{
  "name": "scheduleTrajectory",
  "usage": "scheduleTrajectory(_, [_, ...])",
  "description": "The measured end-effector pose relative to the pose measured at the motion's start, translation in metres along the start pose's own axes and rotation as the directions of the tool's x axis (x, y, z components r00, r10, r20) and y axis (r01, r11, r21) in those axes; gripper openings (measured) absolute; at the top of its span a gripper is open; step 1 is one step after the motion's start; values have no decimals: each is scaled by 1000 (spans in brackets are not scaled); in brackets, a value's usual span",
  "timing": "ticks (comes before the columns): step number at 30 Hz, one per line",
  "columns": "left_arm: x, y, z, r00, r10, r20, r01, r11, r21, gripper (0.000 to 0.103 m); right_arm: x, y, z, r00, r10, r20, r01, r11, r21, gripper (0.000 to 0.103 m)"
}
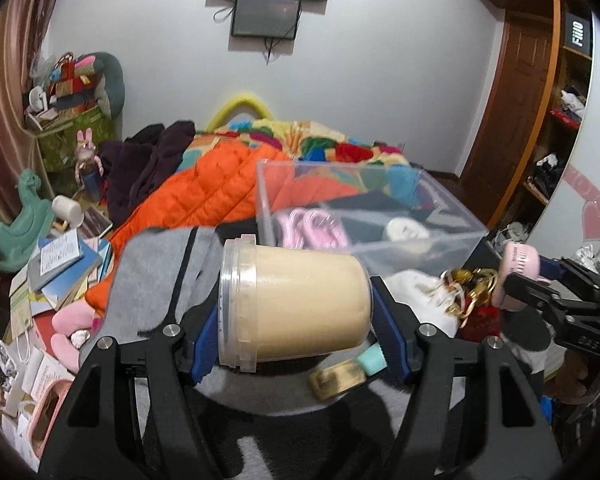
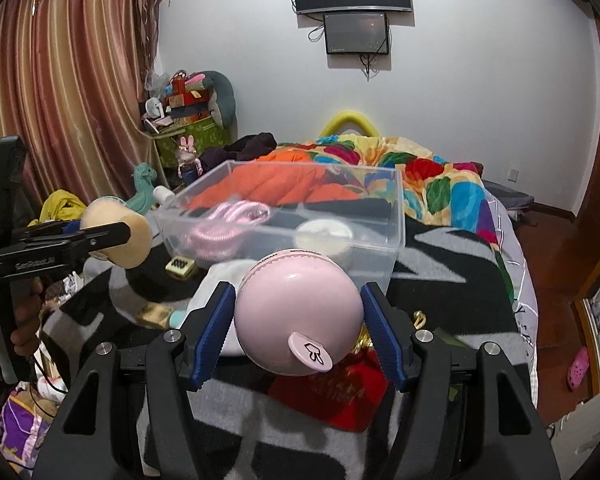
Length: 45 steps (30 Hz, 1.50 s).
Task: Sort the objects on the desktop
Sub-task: 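Carry the beige jar and pink container into the clear box and open both tools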
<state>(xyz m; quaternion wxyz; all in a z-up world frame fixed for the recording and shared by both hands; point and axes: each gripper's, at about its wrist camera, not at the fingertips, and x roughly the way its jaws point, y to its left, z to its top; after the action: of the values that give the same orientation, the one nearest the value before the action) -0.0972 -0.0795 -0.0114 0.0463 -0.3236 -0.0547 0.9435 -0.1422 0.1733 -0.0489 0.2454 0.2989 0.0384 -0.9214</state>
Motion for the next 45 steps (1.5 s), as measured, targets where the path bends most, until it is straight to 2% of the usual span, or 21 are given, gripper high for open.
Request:
scheduleTrajectory(12, [-5,-17,33,996,-46,77,46,999,6,67,5,-18,42,997,-41,59,40,999,20,61])
scheduleTrajectory(17, [7,-14,49,992,-73,101,77,996,-38,67,15,-23,56,996,-63,65,61,998,29,61])
scheduleTrajectory(22, [31,-9,60,993,-81,82,89,992,-88,67,29,-29,65,997,-61,52,58,997,59,61])
scheduleTrajectory(28, [56,-11,60,995,-92,42,96,990,-107,67,55,-29,67,998,-63,14,62,995,74,61])
scheduleTrajectory(38, [92,-15,53,994,-109,-26,107,992,-66,67,91,-37,60,991,-125,-53,129,989,73,61])
scheduleTrajectory(45, [107,-18,46,990,-122,-70,118,991,-56,67,99,-36,52,994,-91,-66,95,994,61,61])
